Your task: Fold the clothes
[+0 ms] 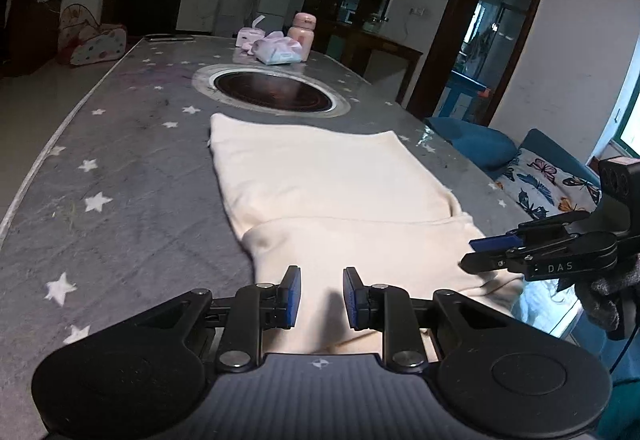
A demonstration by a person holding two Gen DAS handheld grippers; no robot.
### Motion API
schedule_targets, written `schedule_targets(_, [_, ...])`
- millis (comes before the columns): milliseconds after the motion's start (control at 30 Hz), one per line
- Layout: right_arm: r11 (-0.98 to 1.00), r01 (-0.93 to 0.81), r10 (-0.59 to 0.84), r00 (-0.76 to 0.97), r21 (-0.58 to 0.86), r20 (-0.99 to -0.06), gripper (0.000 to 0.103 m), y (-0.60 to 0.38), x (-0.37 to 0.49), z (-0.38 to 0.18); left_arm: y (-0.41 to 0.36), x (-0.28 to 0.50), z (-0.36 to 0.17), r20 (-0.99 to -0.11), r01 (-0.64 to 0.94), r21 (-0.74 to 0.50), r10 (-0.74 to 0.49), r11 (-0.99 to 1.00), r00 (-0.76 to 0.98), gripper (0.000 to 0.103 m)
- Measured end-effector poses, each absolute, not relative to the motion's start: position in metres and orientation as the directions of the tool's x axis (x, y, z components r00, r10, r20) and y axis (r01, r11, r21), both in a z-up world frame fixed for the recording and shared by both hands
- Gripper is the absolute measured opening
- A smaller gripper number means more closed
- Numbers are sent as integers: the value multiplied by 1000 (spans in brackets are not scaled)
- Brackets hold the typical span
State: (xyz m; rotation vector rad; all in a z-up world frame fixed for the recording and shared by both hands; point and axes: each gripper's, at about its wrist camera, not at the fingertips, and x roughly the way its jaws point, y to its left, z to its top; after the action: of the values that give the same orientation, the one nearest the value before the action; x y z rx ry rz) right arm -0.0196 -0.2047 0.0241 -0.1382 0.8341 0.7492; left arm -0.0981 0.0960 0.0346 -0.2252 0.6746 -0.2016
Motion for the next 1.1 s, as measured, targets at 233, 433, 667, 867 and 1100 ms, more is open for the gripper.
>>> schedule_targets(233, [750, -649, 528, 469, 129, -709, 6, -201, -23, 31, 100, -93, 33, -598, 111, -271, -257, 956, 759, 27])
schedule_targets(433, [766, -637, 504, 503, 93, -702, 6, -204, -23, 40, 100, -85, 36, -592, 124, -271, -267, 954, 761, 27])
schedule_targets(667, [784, -617, 477, 531, 67, -700, 15, -205, -21, 40, 100, -69, 40, -581, 138, -269, -275, 953, 766, 28])
schedule_targets(867, [760, -646, 515, 533, 70, -672, 15, -199, -13, 45, 101, -45, 32, -600, 116, -275, -265, 954, 755, 28])
schedule_targets(1100, [734, -675, 520, 492, 70, -698, 16, -188, -4, 26, 108, -46, 26, -609, 104, -282, -262, 954, 748, 27])
